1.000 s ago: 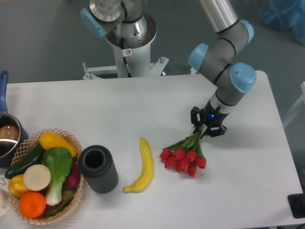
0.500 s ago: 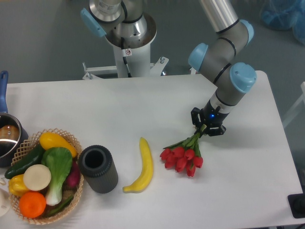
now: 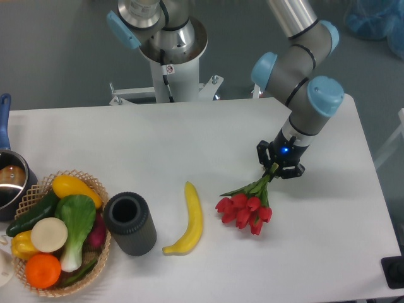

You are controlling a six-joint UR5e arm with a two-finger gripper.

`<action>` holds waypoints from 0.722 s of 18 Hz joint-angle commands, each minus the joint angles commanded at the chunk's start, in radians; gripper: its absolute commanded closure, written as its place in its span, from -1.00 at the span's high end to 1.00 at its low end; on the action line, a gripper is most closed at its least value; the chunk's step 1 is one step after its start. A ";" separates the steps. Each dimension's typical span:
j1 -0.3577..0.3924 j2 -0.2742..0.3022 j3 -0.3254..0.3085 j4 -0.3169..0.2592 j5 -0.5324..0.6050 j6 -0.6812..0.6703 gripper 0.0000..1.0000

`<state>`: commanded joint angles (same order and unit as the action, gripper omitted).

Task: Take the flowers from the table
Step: 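Lift the gripped tulip bouquet up off the table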

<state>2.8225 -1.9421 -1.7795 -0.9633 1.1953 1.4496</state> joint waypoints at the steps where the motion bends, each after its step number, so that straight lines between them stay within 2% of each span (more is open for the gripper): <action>1: 0.000 0.003 0.003 0.000 -0.041 -0.002 -0.53; 4: 0.011 0.037 0.014 0.000 -0.179 -0.005 -0.53; 9: 0.044 0.089 0.011 -0.002 -0.322 -0.038 -0.53; 13: 0.071 0.103 0.009 -0.002 -0.517 -0.046 -0.53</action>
<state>2.8931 -1.8392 -1.7702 -0.9649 0.6785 1.4036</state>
